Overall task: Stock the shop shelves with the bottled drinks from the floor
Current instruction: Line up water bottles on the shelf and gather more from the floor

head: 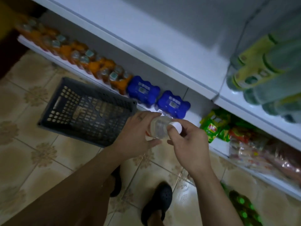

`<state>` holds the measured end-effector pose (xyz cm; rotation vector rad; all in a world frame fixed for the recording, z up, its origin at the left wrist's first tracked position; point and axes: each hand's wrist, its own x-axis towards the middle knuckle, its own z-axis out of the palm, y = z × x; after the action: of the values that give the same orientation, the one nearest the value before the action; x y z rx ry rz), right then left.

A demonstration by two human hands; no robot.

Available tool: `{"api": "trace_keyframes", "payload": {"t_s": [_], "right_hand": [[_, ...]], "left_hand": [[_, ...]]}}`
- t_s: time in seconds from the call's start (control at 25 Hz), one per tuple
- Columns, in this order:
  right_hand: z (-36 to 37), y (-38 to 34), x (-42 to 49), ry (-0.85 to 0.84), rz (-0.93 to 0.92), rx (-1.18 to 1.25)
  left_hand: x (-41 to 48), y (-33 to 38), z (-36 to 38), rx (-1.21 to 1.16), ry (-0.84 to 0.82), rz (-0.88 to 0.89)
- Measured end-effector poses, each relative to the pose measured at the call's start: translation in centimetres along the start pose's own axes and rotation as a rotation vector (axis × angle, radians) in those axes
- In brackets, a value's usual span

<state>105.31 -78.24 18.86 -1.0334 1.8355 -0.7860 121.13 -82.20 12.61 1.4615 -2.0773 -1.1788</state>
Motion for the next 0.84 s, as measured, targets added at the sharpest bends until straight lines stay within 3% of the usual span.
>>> {"api": "trace_keyframes", "payload": {"t_s": [0.4, 0.6, 0.84], "right_hand": [[11.1, -19.2, 7.1, -0.034, -0.207, -0.113], [14.3, -23.3, 9.0, -0.083, -0.298, -0.297], [17.3, -26.9, 13.8, -0.2, -0.294, -0.143]], "left_hand": [[4.5, -2.0, -18.5, -0.291, 0.354, -0.104], [6.2, -2.7, -23.9, -0.31, 0.527, -0.183], [10.6, -3.1, -28.3, -0.25, 0.647, -0.188]]}}
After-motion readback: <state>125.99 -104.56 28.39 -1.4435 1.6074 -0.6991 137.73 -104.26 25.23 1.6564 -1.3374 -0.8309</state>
